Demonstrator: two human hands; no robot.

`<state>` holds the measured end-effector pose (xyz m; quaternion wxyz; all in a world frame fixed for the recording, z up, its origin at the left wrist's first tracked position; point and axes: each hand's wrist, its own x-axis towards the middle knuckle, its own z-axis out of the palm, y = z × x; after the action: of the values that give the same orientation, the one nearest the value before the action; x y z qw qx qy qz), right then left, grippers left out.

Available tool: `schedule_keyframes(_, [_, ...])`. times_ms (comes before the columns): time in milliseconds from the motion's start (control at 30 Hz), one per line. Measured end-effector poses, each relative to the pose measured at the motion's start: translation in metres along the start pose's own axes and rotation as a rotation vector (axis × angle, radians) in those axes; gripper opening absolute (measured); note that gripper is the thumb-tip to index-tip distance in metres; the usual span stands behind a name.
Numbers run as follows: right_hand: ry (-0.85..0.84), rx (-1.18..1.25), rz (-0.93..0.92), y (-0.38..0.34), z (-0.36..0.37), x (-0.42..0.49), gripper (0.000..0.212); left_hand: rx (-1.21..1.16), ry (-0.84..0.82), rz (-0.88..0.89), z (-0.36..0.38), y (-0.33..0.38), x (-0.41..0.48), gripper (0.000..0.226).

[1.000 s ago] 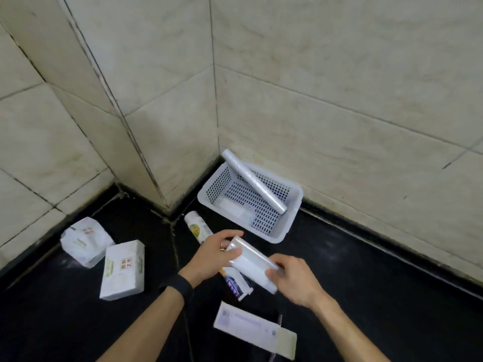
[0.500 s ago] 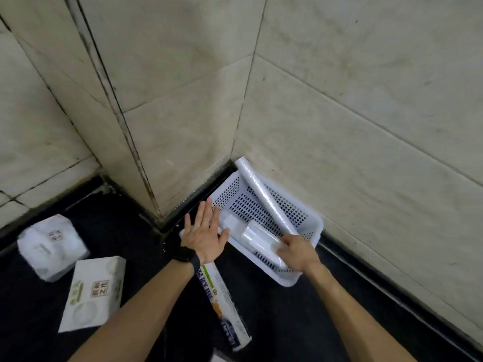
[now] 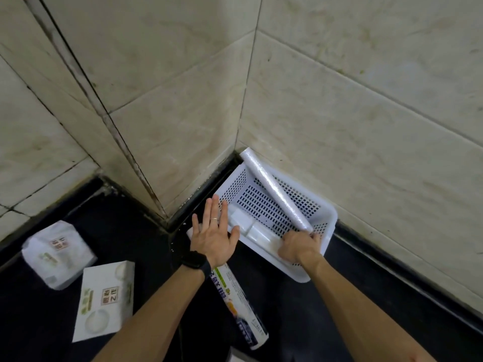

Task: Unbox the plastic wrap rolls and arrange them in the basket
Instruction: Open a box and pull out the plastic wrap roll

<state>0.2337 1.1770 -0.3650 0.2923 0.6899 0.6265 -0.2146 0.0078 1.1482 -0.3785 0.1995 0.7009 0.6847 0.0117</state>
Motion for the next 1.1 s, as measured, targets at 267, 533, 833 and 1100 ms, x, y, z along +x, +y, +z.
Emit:
schedule_keyframes(267, [0.245, 0.196, -0.107, 0.006, 0.006, -0.003, 0.028, 0.009, 0.02, 0.0, 0.002, 0.001, 0.0, 0.075])
schedule_keyframes(533, [0.175, 0.204, -0.142, 0.006, 0.006, -0.011, 0.014, 0.001, -0.004, -0.014, -0.002, 0.003, -0.001, 0.074])
schedule_keyframes(833, [0.426, 0.537, -0.179, 0.022, 0.012, -0.065, 0.022, -0.015, 0.034, 0.054, -0.013, -0.003, -0.007, 0.067])
schedule_keyframes(1100, [0.527, 0.908, -0.237, 0.002, 0.085, -0.159, 0.013, -0.305, 0.345, -0.161, 0.022, -0.025, -0.114, 0.062])
